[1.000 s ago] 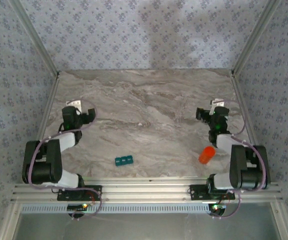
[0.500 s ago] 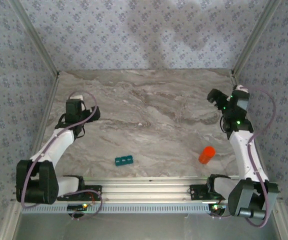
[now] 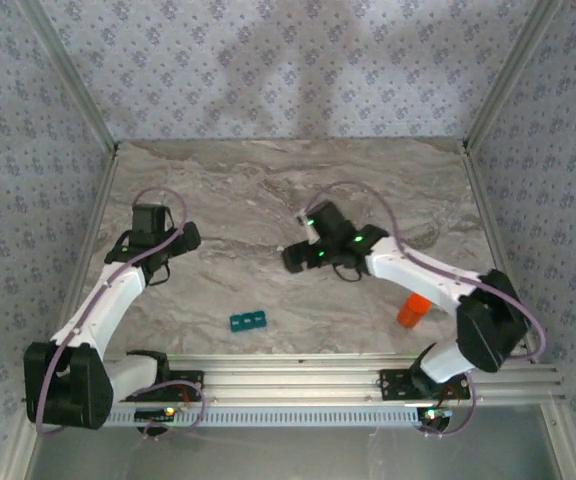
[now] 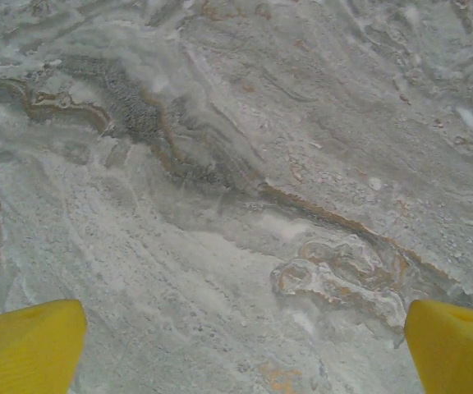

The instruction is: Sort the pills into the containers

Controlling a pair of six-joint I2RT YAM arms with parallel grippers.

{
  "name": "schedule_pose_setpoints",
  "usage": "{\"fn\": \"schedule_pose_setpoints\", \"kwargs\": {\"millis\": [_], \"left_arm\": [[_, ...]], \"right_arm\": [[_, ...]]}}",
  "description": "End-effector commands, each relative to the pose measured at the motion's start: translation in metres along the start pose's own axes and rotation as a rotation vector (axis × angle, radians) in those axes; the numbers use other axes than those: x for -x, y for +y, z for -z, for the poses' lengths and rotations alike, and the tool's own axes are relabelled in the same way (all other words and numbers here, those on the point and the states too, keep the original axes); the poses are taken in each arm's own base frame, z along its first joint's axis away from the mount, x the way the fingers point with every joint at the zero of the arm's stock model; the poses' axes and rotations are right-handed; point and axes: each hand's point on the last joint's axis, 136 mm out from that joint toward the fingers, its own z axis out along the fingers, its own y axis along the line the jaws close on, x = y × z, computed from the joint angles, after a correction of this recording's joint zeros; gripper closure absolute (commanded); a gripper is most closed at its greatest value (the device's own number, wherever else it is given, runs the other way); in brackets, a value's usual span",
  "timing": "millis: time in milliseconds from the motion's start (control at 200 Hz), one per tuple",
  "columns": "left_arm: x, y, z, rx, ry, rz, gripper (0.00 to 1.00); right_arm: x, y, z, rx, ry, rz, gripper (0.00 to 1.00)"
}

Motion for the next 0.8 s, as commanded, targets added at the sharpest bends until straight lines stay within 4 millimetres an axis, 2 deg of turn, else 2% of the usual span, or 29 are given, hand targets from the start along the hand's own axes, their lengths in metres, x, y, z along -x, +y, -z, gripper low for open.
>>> {"fn": "schedule_pose_setpoints", "kwargs": {"millis": [0,85,100,135,320,630,795], "left_arm": [[0.016,0.004,0.002,0.022,0.019,0.037,0.01],[0.025,0.007,-0.001,0.030,0.021,0.049,0.01],[0.026,0.007,-0.001,0.032,0.022,0.052,0.01],[0.029,0.008,-0.001,0.031,0.023,0.062,0.01],[0.034,0.012,-0.005,0.032,0.022,0.065,0.01],[0.029,0.020,-0.006,0.040,0.041,0.084,0.01],[0.025,0.021,-0.007,0.040,0.051,0.082,0.01]], "right_arm": [[-0.008,0.037,-0.011,0.034,0.052,0.216,0.06],[-0.028,0.063,-0.026,0.084,0.122,0.350,0.06],[-0.021,0.072,-0.025,0.097,0.108,0.372,0.06],[-0.025,0.083,-0.028,0.113,0.127,0.421,0.06],[-0.047,0.116,-0.043,0.146,0.206,0.592,0.02],[-0.090,0.133,-0.055,0.157,0.301,0.756,0.00],[-0.109,0.130,-0.064,0.141,0.365,0.815,0.00]]}}
